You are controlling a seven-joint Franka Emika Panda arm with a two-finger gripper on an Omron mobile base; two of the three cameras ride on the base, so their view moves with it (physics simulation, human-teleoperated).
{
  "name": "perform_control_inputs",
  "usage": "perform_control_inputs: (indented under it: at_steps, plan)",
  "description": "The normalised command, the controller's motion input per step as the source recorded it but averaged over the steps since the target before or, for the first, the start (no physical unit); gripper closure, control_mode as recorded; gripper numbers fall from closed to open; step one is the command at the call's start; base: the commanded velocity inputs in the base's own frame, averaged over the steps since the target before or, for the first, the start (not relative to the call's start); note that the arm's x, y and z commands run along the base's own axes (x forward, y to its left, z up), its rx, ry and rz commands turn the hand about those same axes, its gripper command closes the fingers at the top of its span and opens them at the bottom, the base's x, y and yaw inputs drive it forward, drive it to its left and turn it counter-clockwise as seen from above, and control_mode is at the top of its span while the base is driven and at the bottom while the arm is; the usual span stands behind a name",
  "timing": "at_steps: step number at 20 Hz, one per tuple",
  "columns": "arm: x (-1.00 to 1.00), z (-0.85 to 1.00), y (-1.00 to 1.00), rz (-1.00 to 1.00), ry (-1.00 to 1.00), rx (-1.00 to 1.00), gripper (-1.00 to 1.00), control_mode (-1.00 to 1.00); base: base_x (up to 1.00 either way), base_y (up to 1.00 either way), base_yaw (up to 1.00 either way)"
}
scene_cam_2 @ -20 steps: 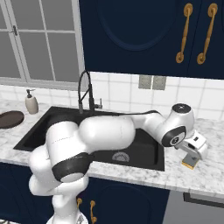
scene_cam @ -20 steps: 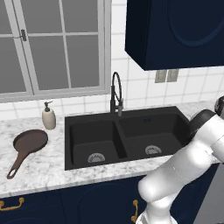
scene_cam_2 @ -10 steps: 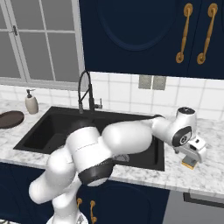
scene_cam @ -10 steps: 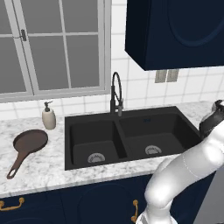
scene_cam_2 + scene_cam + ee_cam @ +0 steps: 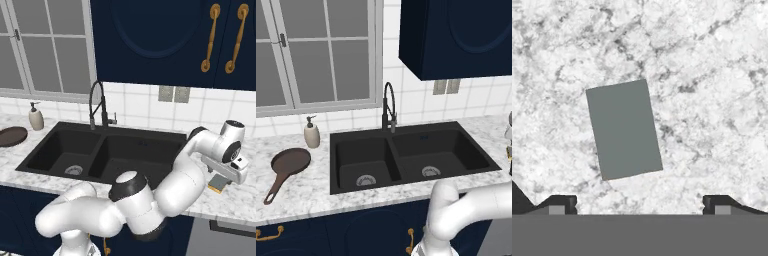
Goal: Pick the pan and sponge and place them into the sink. Then turn on the water.
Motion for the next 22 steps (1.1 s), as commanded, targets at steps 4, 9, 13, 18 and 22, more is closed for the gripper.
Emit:
perform_control_inputs:
  at_steps: [4,9,13,18,22]
  plan:
    - [0.2,-0.12,-0.11,0.0,0.04,0.02,-1.0,-1.0,0.0,0.0,0.0]
    - [0.2,-0.2,0.0,0.0,0.05,0.03,-1.0,-1.0,0.0,0.0,0.0]
    - [0.2,-0.27,-0.03,0.0,0.03,0.01,-1.0,-1.0,0.0,0.0,0.0]
    - [0.0,-0.32,-0.21,0.0,0.0,0.0,-1.0,-1.0,0.0,0.0,0.0]
    - [0.0,-0.35,-0.02,0.0,0.0,0.0,-1.0,-1.0,0.0,0.0,0.0]
